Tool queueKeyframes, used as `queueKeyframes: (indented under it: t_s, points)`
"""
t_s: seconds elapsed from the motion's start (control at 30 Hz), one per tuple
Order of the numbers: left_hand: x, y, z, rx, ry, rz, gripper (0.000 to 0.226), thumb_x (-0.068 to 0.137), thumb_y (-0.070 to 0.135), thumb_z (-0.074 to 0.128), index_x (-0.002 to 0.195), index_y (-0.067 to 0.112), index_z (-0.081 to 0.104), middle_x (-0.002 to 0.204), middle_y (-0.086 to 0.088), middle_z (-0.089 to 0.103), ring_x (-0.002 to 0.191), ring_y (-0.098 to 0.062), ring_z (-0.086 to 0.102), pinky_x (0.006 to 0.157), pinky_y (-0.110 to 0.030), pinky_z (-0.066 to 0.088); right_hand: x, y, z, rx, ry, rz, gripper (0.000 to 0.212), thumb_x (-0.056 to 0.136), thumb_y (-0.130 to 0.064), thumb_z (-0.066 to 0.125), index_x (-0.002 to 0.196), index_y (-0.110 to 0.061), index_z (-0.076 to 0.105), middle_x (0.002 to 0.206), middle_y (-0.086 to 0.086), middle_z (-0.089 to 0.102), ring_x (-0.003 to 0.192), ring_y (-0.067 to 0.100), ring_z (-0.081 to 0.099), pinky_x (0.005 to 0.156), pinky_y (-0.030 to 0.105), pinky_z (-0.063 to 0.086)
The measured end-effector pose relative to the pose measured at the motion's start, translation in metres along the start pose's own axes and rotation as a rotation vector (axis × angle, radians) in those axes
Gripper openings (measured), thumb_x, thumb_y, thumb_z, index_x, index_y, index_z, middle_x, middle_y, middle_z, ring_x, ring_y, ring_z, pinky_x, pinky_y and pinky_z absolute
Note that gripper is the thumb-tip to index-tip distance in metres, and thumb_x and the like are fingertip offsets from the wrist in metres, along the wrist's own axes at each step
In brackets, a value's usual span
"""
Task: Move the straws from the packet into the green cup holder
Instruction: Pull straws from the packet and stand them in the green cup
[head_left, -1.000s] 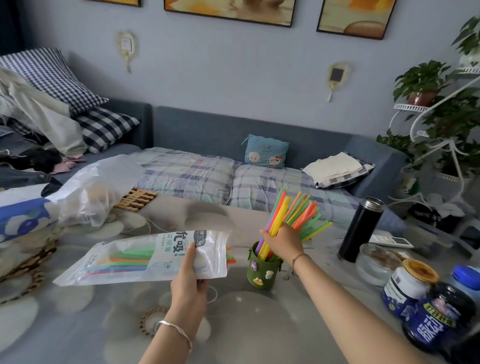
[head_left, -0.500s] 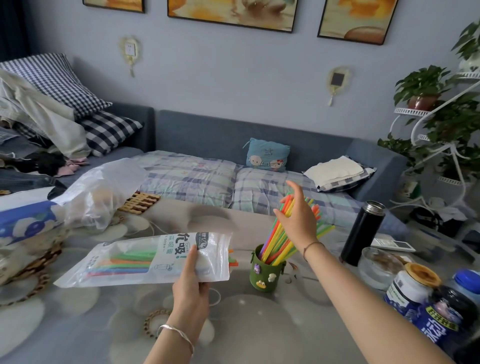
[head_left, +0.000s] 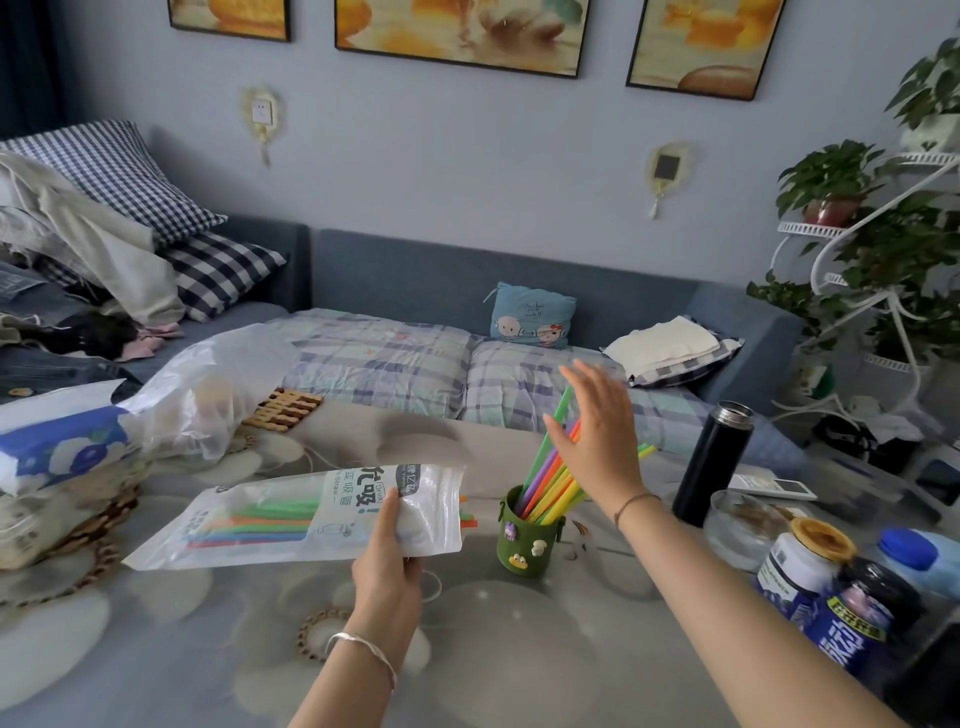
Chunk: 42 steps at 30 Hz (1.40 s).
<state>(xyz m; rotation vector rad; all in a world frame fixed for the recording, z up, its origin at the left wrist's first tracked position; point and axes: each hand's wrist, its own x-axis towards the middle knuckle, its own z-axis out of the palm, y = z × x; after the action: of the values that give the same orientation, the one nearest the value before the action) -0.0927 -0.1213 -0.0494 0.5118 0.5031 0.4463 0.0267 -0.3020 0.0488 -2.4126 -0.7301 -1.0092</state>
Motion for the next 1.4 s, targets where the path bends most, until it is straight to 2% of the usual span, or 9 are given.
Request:
queueKeyframes:
  t_s: [0.13, 0.23, 0.33, 0.47, 0.63, 0.77, 0.97, 1.17, 1.4]
  points:
    - [-0.026, 0.009, 0.013, 0.036, 0.004, -0.001, 0.066, 0.069, 0.036, 0.081, 0.124, 0.007, 0.057, 0.113, -0.009, 0.069, 0.103, -0.026, 0.067, 0.094, -0.046, 0.052, -0.027, -0.046, -0.017, 0.471, -0.045, 0.142, 0.032, 0.093, -0.026, 0.051, 0.125, -0.018, 0.052, 0.129, -0.004, 0.055, 0.122, 0.007, 0.047, 0.105, 0.019, 0.034]
    - [-0.043, 0.013, 0.021, 0.099, 0.014, 0.029, 0.031, 0.080, 0.028, 0.073, 0.103, 0.010, 0.061, 0.089, 0.000, 0.065, 0.076, -0.013, 0.061, 0.068, -0.026, 0.050, -0.050, -0.084, -0.020, 1.032, -0.114, 0.674, 0.020, 0.096, -0.029, 0.047, 0.108, -0.018, 0.059, 0.114, -0.001, 0.061, 0.105, 0.014, 0.059, 0.091, 0.025, 0.045]
    - [-0.061, 0.020, 0.027, 0.211, -0.041, 0.172, 0.024, 0.077, 0.029, 0.077, 0.095, 0.018, 0.064, 0.098, -0.001, 0.069, 0.086, -0.015, 0.065, 0.078, -0.032, 0.053, -0.070, -0.106, -0.017, 1.615, -0.243, 1.247, 0.032, 0.096, -0.041, 0.042, 0.099, -0.015, 0.059, 0.095, 0.008, 0.064, 0.077, 0.021, 0.059, 0.067, 0.032, 0.046]
    - [-0.088, 0.026, 0.038, 0.385, -0.220, 0.328, 0.028, 0.080, 0.012, 0.074, 0.106, 0.009, 0.065, 0.103, -0.007, 0.072, 0.090, -0.016, 0.068, 0.070, -0.021, 0.058, -0.088, -0.115, -0.008, 1.945, -0.195, 1.357, 0.050, 0.095, -0.047, 0.035, 0.118, -0.011, 0.061, 0.094, 0.015, 0.072, 0.087, 0.031, 0.067, 0.067, 0.036, 0.057]
    - [-0.105, 0.032, 0.042, 0.472, -0.382, 0.397, 0.030, 0.078, 0.007, 0.074, 0.107, 0.012, 0.065, 0.098, 0.001, 0.073, 0.079, -0.002, 0.072, 0.062, -0.013, 0.053, -0.093, -0.125, -0.011, 1.949, -0.030, 1.262, 0.044, 0.097, -0.036, 0.040, 0.129, -0.010, 0.056, 0.128, 0.019, 0.060, 0.117, 0.035, 0.057, 0.092, 0.046, 0.050]
    - [-0.107, 0.041, 0.042, 0.368, -0.313, 0.350, 0.039, 0.078, 0.018, 0.075, 0.115, 0.014, 0.064, 0.110, -0.004, 0.072, 0.100, -0.017, 0.068, 0.083, -0.031, 0.057, -0.090, -0.129, -0.018, 1.701, 0.027, 1.224, 0.032, 0.096, -0.030, 0.044, 0.113, -0.011, 0.064, 0.109, 0.015, 0.068, 0.096, 0.031, 0.064, 0.080, 0.040, 0.055]
    - [-0.105, 0.050, 0.037, 0.140, -0.214, 0.190, 0.049, 0.084, 0.026, 0.070, 0.129, 0.015, 0.057, 0.123, -0.007, 0.068, 0.112, -0.024, 0.064, 0.103, -0.047, 0.047, -0.095, -0.138, -0.042, 1.177, 0.044, 0.752, 0.024, 0.096, -0.028, 0.045, 0.079, -0.013, 0.051, 0.061, 0.003, 0.048, 0.052, 0.018, 0.044, 0.046, 0.025, 0.036]
    - [-0.100, 0.055, 0.026, 0.048, -0.179, 0.041, 0.044, 0.081, 0.035, 0.070, 0.118, 0.013, 0.063, 0.122, -0.011, 0.068, 0.114, -0.025, 0.063, 0.103, -0.042, 0.047, -0.086, -0.125, -0.058, 1.049, -0.021, 0.522, 0.014, 0.094, -0.021, 0.053, 0.084, -0.013, 0.058, 0.080, 0.007, 0.066, 0.073, 0.015, 0.062, 0.065, 0.030, 0.050]
    - [-0.097, 0.057, 0.025, -0.056, -0.129, -0.008, 0.041, 0.085, 0.027, 0.068, 0.120, 0.008, 0.059, 0.103, -0.005, 0.069, 0.091, -0.015, 0.065, 0.079, -0.026, 0.051, -0.072, -0.114, -0.076, 1.187, 0.121, 0.820, 0.020, 0.088, -0.034, 0.061, 0.077, -0.018, 0.056, 0.068, 0.004, 0.053, 0.058, 0.016, 0.046, 0.051, 0.027, 0.037]
